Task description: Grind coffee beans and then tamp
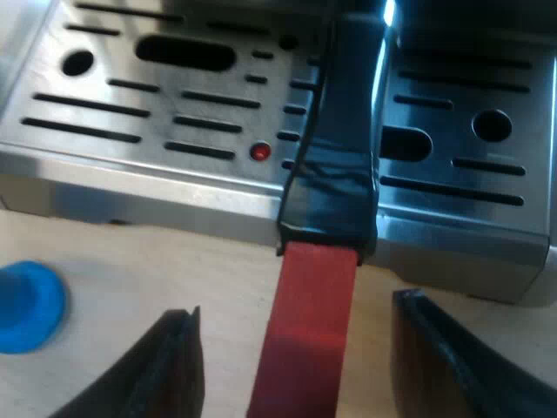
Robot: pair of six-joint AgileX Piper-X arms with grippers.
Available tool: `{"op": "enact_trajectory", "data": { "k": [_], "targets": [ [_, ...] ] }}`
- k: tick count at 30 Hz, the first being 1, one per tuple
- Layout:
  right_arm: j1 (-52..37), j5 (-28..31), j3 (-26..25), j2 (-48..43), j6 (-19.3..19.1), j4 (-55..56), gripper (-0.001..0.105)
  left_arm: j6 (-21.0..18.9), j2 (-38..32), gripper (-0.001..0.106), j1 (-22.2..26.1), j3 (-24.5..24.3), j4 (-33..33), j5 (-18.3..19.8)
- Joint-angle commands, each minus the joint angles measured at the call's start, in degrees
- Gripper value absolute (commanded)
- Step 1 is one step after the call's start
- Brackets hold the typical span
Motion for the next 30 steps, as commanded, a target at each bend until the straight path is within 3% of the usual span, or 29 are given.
{"op": "enact_trajectory", "data": {
  "k": [1, 12, 30],
  "targets": [
    [-0.62, 0.5, -0.71, 0.77, -0.27, 0.55, 0.049, -0.04, -0.17, 0.062, -0.36, -0.23, -0.21, 0.39],
    [-4.34, -2.55, -0.71, 2.54, -0.27, -0.67, 0.049, -0.04, -0.17, 0.062, -0.36, -0.23, -0.21, 0.39],
    [-4.66, -2.58, -0.71, 6.83, -0.27, -3.78, 0.049, -0.04, -0.17, 0.062, -0.36, -0.23, -0.21, 0.39]
  ]
}}
